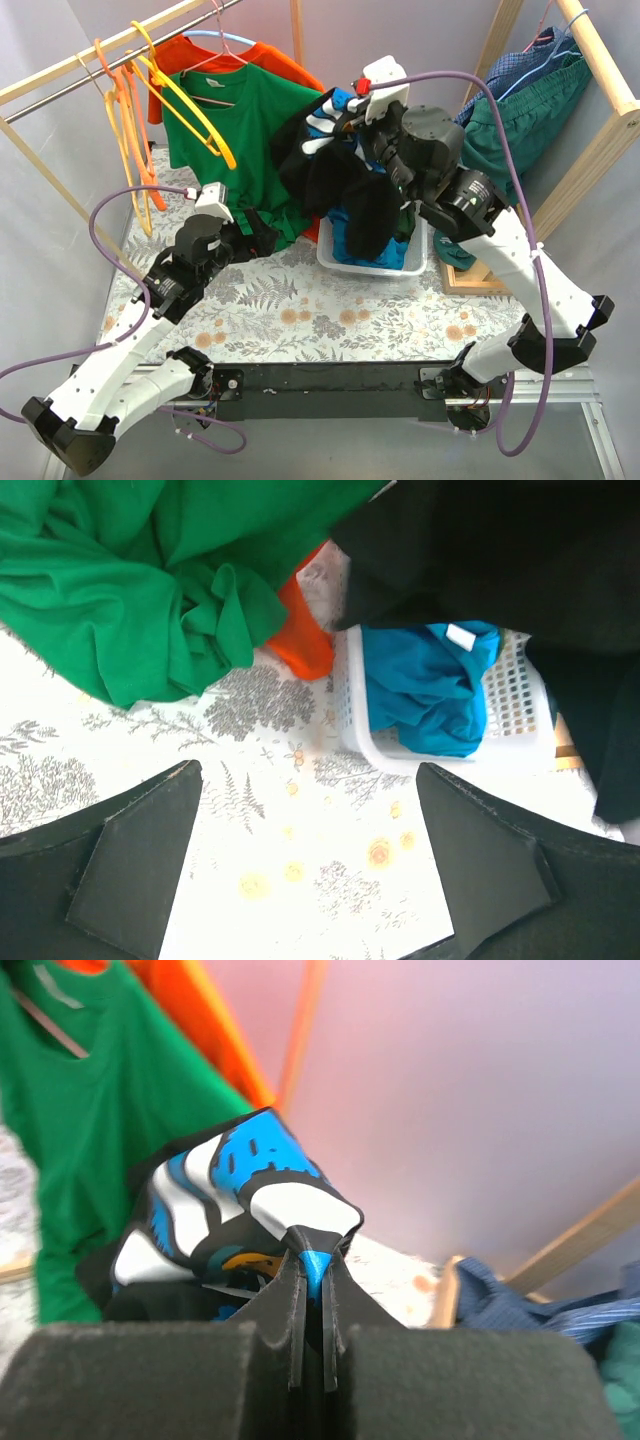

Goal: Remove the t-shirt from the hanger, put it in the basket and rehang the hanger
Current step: Place the T-shirt in the bin.

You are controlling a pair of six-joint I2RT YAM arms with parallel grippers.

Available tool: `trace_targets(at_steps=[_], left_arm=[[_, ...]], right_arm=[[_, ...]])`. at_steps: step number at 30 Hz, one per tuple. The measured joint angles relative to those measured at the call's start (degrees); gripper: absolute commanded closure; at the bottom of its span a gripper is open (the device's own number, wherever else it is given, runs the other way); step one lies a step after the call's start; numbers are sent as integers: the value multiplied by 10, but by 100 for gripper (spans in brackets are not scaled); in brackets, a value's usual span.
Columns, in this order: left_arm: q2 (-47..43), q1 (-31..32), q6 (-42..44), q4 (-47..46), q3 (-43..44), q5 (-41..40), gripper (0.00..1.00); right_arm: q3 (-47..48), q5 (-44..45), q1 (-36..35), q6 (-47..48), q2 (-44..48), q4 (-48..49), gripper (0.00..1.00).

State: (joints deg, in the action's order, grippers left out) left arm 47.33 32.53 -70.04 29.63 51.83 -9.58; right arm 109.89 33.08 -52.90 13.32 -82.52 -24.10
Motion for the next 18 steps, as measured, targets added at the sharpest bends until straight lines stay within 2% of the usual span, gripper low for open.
trace_targets(at_steps=[6,9,14,18], left_arm=[[-17,0,-2,-14,-8,0,11],[-17,0,-7,-16,-13,-1,11],[-6,0,-16,-18,-25,-3,11],[20,0,-23,-19,-25,-4,11]], right_arm=[[-3,-3,48,35,-11,23,99],[-81,-7,69,34,14,64,99],[-277,-67,122,-1,78,136,99],[-377,-127,164,-36,98,184,99]])
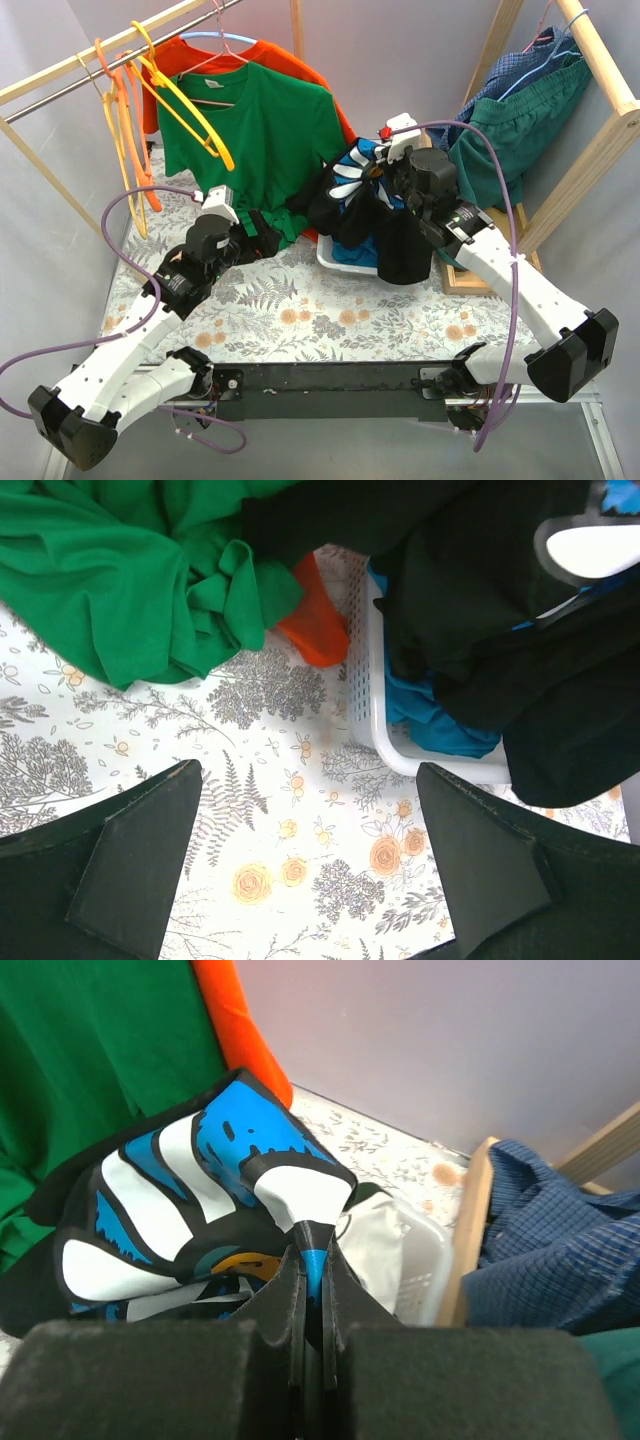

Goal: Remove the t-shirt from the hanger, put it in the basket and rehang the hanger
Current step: Place the T-shirt in the bin.

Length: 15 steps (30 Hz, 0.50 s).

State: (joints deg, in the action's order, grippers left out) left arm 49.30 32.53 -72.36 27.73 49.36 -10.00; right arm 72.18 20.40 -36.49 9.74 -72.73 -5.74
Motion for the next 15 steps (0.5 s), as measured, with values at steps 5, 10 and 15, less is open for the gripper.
trace_targets(at_steps=[5,10,15], left_arm=[[28,8,-7,1,10,0,12],[39,15,-4,0,33,-2,11],[39,15,0,-3,39,-10,11]], right_arm=[[-1,-58,20,-30,0,37,99],[67,-113,23,-47,-25,62,99],[113,-168,24,-59,-51,95,99]])
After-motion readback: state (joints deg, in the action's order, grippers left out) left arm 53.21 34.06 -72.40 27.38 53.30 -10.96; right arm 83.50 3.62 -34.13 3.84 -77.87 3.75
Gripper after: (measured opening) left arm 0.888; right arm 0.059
